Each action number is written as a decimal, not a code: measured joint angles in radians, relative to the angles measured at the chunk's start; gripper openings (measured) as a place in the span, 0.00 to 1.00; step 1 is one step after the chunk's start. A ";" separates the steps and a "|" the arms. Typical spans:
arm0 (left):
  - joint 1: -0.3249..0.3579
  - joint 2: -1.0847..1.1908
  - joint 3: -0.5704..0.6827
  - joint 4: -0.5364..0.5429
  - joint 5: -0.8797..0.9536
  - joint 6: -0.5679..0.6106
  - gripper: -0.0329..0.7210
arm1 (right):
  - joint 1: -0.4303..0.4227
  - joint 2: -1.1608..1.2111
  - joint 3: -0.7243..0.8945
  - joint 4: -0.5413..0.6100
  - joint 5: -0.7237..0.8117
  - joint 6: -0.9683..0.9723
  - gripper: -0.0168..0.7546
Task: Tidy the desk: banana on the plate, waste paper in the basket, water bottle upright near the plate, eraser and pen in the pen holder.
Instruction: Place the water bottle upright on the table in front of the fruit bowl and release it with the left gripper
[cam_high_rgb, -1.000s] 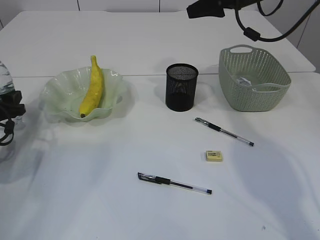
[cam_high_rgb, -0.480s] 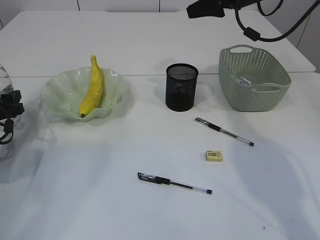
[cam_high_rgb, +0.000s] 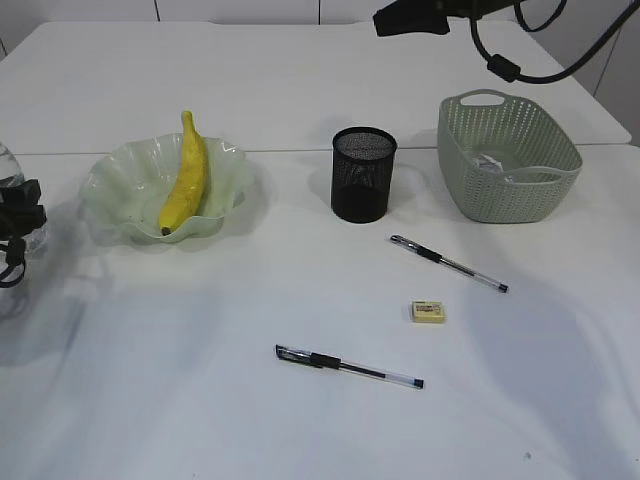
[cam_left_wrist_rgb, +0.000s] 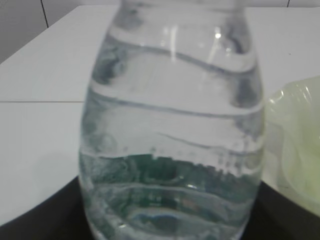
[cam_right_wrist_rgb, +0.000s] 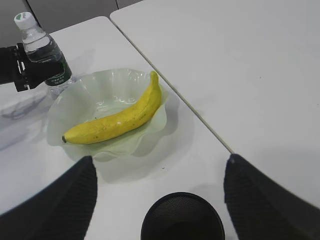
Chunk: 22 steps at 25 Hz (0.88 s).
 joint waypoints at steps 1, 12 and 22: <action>0.000 -0.002 0.000 0.000 0.000 0.000 0.71 | 0.000 0.000 0.000 0.000 0.000 0.000 0.78; -0.007 -0.081 0.000 0.004 -0.007 0.000 0.72 | 0.000 0.000 0.000 0.000 0.000 0.000 0.78; -0.007 -0.125 -0.002 0.004 -0.016 0.000 0.75 | 0.000 0.000 0.000 0.053 0.000 0.000 0.78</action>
